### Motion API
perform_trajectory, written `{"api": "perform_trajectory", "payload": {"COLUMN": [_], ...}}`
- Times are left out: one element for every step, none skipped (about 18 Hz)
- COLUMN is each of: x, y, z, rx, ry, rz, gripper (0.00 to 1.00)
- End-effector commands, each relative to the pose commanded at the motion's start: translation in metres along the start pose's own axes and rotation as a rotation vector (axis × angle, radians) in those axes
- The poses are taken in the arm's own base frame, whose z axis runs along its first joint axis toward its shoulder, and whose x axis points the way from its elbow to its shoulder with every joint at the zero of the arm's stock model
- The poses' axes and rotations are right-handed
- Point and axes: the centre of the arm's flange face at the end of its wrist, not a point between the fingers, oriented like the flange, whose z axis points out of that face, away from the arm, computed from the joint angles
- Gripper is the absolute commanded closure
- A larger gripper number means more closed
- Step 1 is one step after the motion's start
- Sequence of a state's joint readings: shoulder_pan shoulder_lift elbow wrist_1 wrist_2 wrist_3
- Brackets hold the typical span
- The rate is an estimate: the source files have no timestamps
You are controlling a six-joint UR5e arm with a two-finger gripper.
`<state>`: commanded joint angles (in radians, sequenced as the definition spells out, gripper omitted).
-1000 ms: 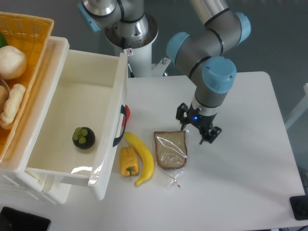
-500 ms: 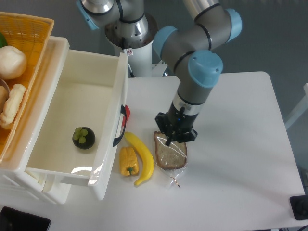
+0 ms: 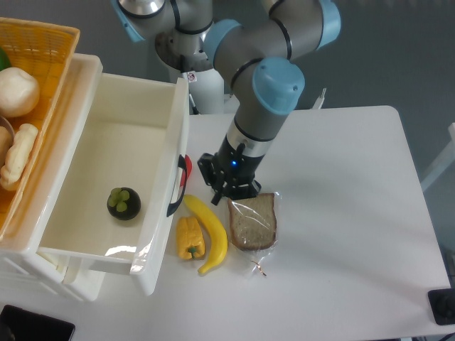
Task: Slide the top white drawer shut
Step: 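Lower the gripper against the front panel of the open white drawer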
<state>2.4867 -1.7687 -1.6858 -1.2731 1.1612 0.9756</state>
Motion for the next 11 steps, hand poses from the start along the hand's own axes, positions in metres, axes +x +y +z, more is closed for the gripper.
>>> {"api": "perform_trajectory", "payload": {"x": [0.003,0.004,0.006,0.007,0.008,0.010,0.012,0.013,0.013,0.016,0.018], "y": [-0.001,0.000,-0.001,-0.001,-0.002,-0.004,-0.005,-0.005,-0.005,-0.005,-0.005], "z": [0.001,0.003,0.005,0.006,0.007,0.008,0.009,0.009,0.007,0.003,0.003], "rx": [-0.004,-0.007,-0.011,-0.013,-0.013,-0.014,-0.014,-0.012,-0.011,-0.007,-0.007], "ry": [0.006,0.010,0.016,0.018,0.019,0.020,0.023,0.028,0.031,0.029,0.031], "rz": [0.002,0.001,0.002,0.002,0.005,0.009,0.014,0.012,0.010,0.012,0.012], "gripper": [1.00,1.00,1.00,1.00,1.00,1.00,1.00,1.00,1.00,1.00,1.00]}}
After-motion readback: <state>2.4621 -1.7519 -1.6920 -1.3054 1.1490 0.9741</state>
